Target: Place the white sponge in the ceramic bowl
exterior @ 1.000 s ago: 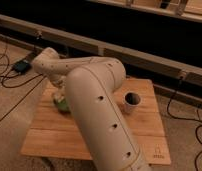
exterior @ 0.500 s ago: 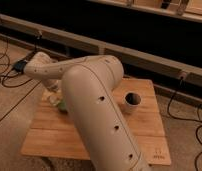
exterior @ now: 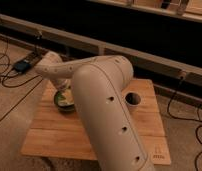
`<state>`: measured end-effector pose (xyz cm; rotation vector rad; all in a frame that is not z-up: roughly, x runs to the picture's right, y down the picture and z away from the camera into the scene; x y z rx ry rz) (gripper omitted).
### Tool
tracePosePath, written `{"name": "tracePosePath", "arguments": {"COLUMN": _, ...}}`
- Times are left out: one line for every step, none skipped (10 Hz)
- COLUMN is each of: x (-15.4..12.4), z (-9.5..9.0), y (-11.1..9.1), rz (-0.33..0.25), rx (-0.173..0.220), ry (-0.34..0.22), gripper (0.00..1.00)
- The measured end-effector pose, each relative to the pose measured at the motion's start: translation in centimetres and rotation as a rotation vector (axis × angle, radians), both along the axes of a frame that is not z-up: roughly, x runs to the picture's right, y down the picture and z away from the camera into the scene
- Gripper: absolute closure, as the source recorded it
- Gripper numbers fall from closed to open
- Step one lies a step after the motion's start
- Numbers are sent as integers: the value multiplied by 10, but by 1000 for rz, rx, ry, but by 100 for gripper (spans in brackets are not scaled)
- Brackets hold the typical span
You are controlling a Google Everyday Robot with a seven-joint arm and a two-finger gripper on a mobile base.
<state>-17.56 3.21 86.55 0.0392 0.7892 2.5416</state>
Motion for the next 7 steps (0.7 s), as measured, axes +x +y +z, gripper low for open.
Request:
{"name": "tracePosePath", "arguments": {"x": 2, "z": -2, "y": -1, "rz": 0, "rx": -2, "ry": 6, "gripper": 20}}
{"name": "tracePosePath", "arguments": {"x": 2, "z": -3, "y": -1, "rz": -3, "rx": -3, "ry": 13, "gripper": 20}}
{"name": "tracePosePath", "arguments": {"x": 5, "z": -9, "y": -4, "rz": -6, "rx": 4, "ry": 24, "gripper": 20}}
{"name": "tracePosePath", "arguments": {"x": 6, "z": -15, "y": -6, "rz": -12, "rx": 14, "ry": 35, "gripper": 20}}
{"name": "tracePosePath", "arguments": {"x": 4, "z": -24, "y": -9, "rz": -20, "rx": 25, "ry": 42, "gripper": 20}}
{"name": "tracePosePath", "arguments": {"x": -1, "z": -34, "y": -11, "rz": -27, "rx": 39, "ry": 42, "gripper": 20}}
{"name": "tracePosePath", "arguments": {"x": -2, "z": -43, "y": -13, "rz": -28, "rx": 62, "ry": 43, "gripper": 20}}
